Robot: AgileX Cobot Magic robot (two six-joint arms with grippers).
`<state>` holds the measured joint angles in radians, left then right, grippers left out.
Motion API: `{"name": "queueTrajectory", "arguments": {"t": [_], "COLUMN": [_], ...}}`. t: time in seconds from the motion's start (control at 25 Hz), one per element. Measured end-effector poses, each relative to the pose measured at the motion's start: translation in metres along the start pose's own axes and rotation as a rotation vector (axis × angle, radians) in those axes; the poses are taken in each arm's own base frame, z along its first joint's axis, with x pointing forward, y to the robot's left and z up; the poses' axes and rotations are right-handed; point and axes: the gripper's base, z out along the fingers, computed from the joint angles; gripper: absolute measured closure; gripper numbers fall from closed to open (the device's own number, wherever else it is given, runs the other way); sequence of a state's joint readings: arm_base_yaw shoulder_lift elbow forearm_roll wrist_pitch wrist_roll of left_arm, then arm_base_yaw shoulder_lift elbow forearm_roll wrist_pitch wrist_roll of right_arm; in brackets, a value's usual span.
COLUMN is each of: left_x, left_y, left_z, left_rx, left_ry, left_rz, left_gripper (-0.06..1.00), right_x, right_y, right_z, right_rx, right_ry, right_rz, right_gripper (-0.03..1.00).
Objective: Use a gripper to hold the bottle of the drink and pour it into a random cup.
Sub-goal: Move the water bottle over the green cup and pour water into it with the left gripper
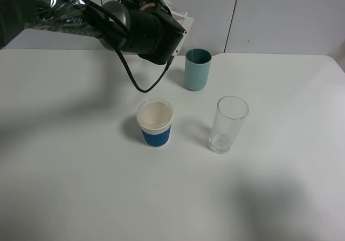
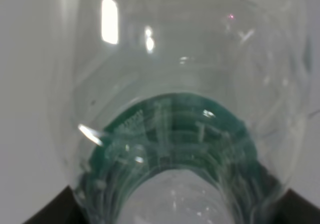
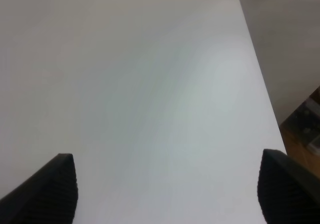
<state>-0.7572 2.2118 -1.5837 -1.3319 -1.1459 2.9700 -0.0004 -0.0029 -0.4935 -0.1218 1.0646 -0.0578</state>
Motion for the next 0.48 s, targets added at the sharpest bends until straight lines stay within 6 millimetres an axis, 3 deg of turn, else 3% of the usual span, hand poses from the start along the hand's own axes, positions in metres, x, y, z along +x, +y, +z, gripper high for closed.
{"name": "queueTrajectory", "arguments": {"t": [0.48], "left_x": [-0.0014], "left_y": [0.0041], "left_z": [-0.0001], "left_rx": [-0.045], "left_ry": [-0.015], "left_rz": [0.021], "left_gripper": [0.44], "right_x": [0.0], "right_y": [0.0], "right_z": [0.0], "right_rx": [0.0], "right_ry": [0.0], "right_rz": [0.0], "right_gripper": [0.23]}}
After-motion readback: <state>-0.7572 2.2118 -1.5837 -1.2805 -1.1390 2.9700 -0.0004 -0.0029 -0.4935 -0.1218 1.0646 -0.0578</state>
